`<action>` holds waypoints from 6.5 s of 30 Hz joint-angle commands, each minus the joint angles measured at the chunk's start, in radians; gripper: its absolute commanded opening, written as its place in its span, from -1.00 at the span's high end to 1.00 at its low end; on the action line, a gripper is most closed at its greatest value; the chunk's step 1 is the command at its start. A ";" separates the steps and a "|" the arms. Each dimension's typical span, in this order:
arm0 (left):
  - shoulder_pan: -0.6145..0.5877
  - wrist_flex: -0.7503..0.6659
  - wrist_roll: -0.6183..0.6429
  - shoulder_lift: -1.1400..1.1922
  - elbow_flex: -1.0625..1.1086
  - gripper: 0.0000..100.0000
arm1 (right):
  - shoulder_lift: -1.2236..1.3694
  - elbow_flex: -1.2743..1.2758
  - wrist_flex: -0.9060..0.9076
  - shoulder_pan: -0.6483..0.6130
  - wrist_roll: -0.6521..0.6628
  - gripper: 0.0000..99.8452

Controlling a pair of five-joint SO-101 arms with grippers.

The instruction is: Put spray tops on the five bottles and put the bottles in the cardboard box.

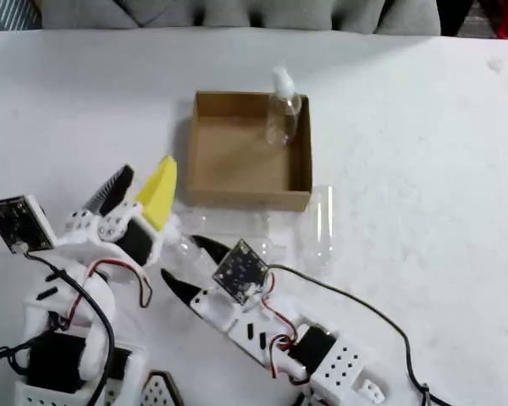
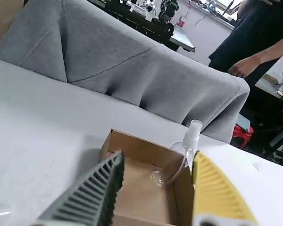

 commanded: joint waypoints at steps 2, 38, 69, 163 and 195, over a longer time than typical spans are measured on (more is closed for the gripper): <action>-0.002 -0.002 -0.008 -0.013 -0.012 0.57 | -0.008 -0.011 -0.025 -0.001 0.002 0.97; -0.165 0.018 0.078 0.588 -0.295 0.96 | -0.012 -0.034 -0.022 0.074 -0.006 0.97; 0.062 0.163 -0.064 0.929 -0.433 0.96 | -0.012 -0.081 -0.019 0.183 -0.124 0.97; 0.479 -0.164 -0.623 -0.084 0.334 0.96 | -0.251 -0.334 0.420 0.435 -0.671 0.97; 0.621 -0.164 -0.655 -0.081 0.385 0.96 | -0.257 -0.302 0.383 0.387 -0.500 0.97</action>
